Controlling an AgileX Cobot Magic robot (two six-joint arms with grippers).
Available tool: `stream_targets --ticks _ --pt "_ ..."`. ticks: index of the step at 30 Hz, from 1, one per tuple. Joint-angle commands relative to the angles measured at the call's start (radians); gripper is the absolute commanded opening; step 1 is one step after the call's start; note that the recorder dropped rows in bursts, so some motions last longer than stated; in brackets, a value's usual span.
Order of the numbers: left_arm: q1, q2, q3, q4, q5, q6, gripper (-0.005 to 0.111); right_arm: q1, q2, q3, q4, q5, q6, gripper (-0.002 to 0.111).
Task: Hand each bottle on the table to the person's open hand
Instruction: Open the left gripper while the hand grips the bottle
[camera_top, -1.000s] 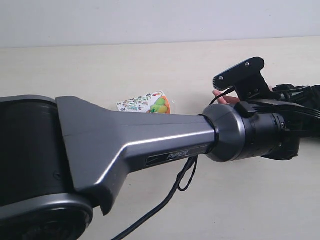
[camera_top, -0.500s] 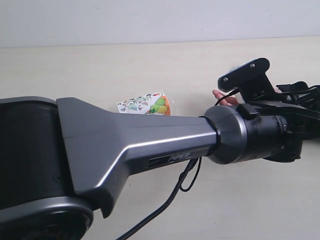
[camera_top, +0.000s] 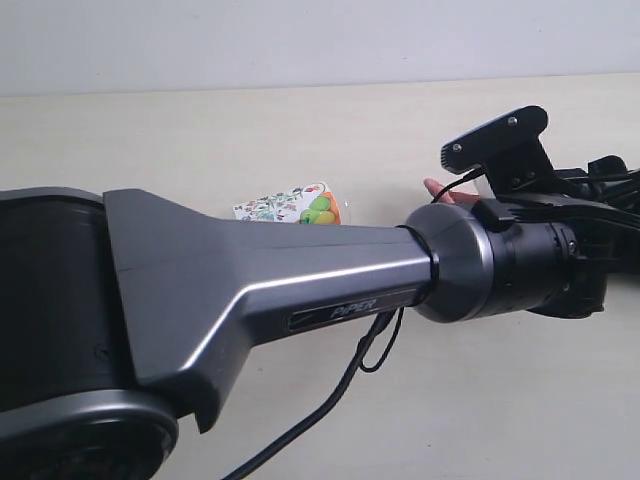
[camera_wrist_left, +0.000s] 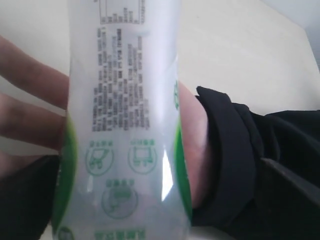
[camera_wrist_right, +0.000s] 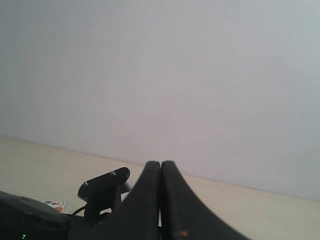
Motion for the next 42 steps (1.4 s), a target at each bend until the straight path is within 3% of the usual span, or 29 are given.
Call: stream_targets --ticks 1,15,26,34,42 --pt "-0.001 -0.023 -0.003 0.015 0.002 0.016 0.105 -0.004 -0.003 0.005 -0.003 -0.006 0.0 0.0" --pt "-0.001 -0.076 -0.003 0.013 0.017 0.096 0.105 -0.004 -0.003 0.005 -0.004 -0.006 0.0 0.0" --pt "-0.001 -0.091 -0.003 0.008 0.124 0.103 0.105 -0.004 -0.003 0.005 -0.004 -0.006 0.0 0.0" --pt "0.001 -0.128 -0.003 0.015 0.145 0.236 0.105 -0.004 -0.003 0.005 -0.004 -0.006 0.0 0.0" --pt "0.016 -0.191 -0.003 0.072 0.329 0.367 0.105 -0.004 -0.003 0.005 -0.004 -0.006 0.0 0.0"
